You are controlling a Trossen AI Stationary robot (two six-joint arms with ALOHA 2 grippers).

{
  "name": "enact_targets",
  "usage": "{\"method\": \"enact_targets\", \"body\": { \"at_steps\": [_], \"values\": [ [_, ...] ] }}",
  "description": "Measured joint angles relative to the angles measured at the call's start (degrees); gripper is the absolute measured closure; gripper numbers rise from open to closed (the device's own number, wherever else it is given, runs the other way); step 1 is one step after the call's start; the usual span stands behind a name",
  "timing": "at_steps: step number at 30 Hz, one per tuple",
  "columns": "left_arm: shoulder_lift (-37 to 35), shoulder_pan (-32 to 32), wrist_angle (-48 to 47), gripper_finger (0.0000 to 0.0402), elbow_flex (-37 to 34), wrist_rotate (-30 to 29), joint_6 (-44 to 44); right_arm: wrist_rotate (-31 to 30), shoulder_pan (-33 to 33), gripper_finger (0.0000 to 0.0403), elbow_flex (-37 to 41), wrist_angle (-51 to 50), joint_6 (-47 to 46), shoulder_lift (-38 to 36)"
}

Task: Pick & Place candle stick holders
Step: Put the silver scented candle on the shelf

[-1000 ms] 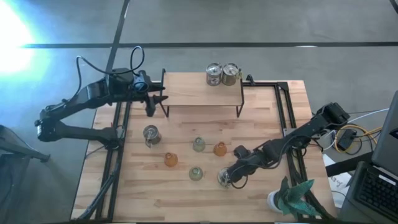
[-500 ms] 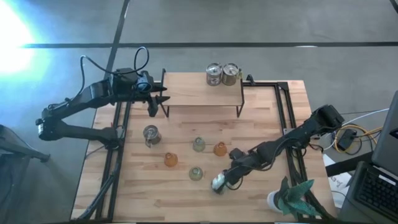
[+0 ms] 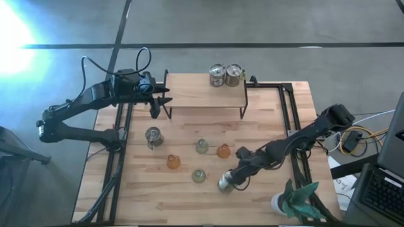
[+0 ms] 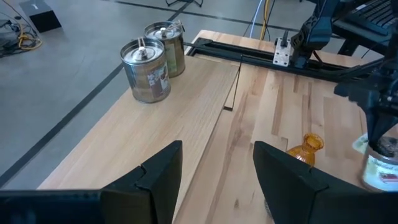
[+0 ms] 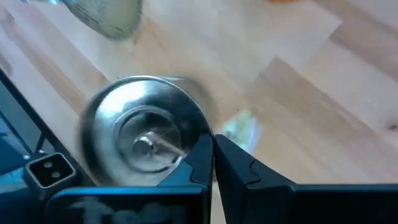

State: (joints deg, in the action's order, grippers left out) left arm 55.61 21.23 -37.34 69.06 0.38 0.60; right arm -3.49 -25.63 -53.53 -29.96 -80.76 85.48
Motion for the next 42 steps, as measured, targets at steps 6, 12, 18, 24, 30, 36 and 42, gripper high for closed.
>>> {"method": "enact_targets", "body": {
  "at_steps": [6,12,18,24,30,36,42],
  "values": [
    [0.0,0.0,0.0,0.0200,0.0,0.0,0.0,-2.3,0.5,0.0396,-0.1,-0.8,0.4,-2.6],
    [0.0,0.0,0.0,0.0200,0.0,0.0,0.0,-2.8,0.5,0.0396,-0.2,-1.9,1.2,-4.0],
    [0.0,0.0,0.0,0.0200,0.0,0.0,0.0,-2.6,0.6,0.0396,-0.3,-5.5,1.3,-4.0],
    [0.0,0.0,0.0,0.0200,0.0,0.0,0.0,-2.4,1.0,0.0395,-0.4,-6.6,0.2,-4.4],
    [0.0,0.0,0.8,0.0200,0.0,0.0,-0.1,-1.5,3.6,0.0394,-8.1,-11.4,8.7,-5.7],
    [0.0,0.0,0.9,0.0200,0.0,0.0,-0.2,-5.2,4.7,0.0394,-23.5,-34.8,24.3,3.0],
    [0.0,0.0,-0.3,0.0200,0.0,0.0,0.1,-8.7,4.7,0.0393,-32.6,-38.5,33.0,7.5]
  ]
}}
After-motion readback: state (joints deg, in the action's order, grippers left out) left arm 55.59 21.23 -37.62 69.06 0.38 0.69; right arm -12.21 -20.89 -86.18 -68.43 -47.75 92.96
